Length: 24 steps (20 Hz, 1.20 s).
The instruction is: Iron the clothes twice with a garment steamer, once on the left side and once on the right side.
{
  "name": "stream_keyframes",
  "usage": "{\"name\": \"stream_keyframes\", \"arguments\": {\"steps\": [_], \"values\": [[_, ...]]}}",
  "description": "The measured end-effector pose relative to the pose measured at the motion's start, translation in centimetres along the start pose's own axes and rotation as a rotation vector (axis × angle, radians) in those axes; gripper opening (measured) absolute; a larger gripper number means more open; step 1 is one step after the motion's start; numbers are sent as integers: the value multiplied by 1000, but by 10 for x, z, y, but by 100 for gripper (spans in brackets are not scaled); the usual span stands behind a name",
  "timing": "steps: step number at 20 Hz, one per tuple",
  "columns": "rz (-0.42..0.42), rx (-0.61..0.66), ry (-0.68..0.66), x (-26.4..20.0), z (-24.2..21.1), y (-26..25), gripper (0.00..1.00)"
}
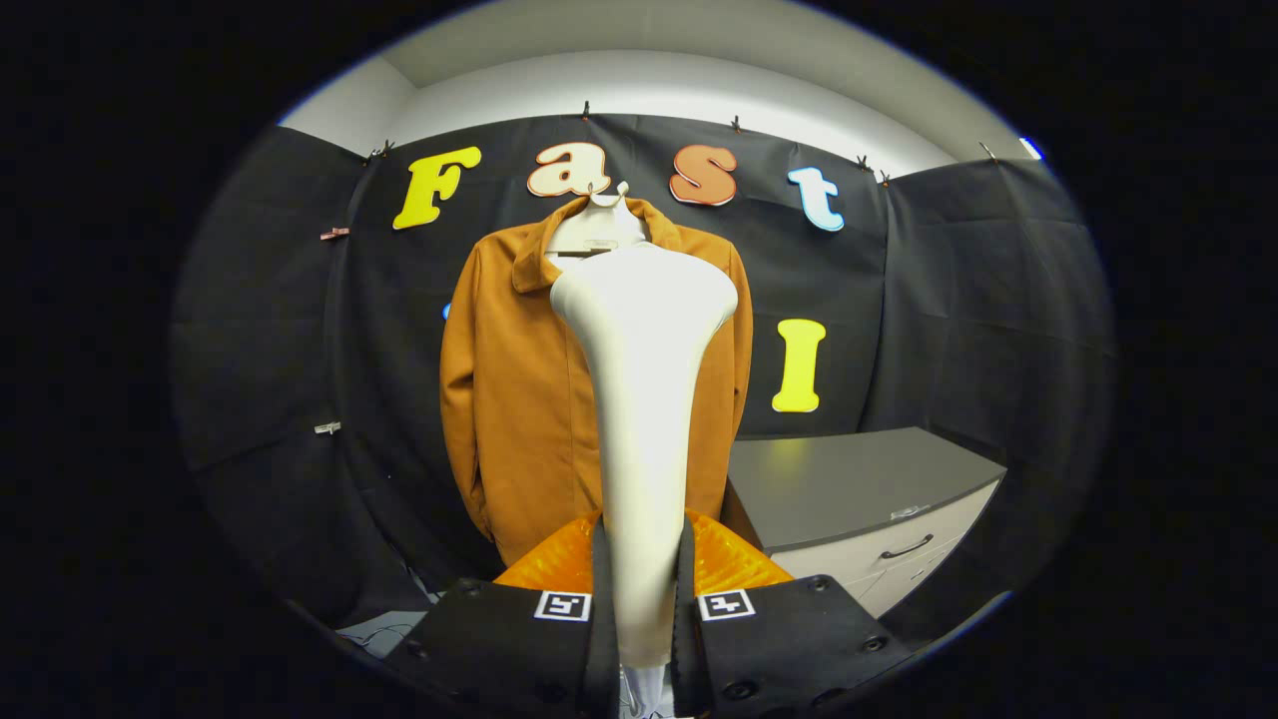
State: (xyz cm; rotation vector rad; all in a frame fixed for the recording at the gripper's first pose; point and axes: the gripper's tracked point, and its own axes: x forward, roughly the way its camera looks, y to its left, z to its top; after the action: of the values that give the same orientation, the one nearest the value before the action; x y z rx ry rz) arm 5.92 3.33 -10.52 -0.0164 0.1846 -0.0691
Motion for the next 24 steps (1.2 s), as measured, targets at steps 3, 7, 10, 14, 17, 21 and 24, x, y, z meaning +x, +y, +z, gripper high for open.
{"name": "stream_keyframes", "arguments": {"steps": [3, 7, 10, 14, 17, 21, 24], "values": [[3, 8, -21, -11, 15, -6, 24], [7, 10, -51, -26, 40, -5, 24], [13, 13, -68, -35, 56, -4, 24], [24, 27, -89, -43, 77, -1, 24], [26, 33, -94, -47, 86, 1, 24], [26, 42, -103, -51, 94, 3, 24], [28, 41, -105, -52, 96, 5, 24]]}}
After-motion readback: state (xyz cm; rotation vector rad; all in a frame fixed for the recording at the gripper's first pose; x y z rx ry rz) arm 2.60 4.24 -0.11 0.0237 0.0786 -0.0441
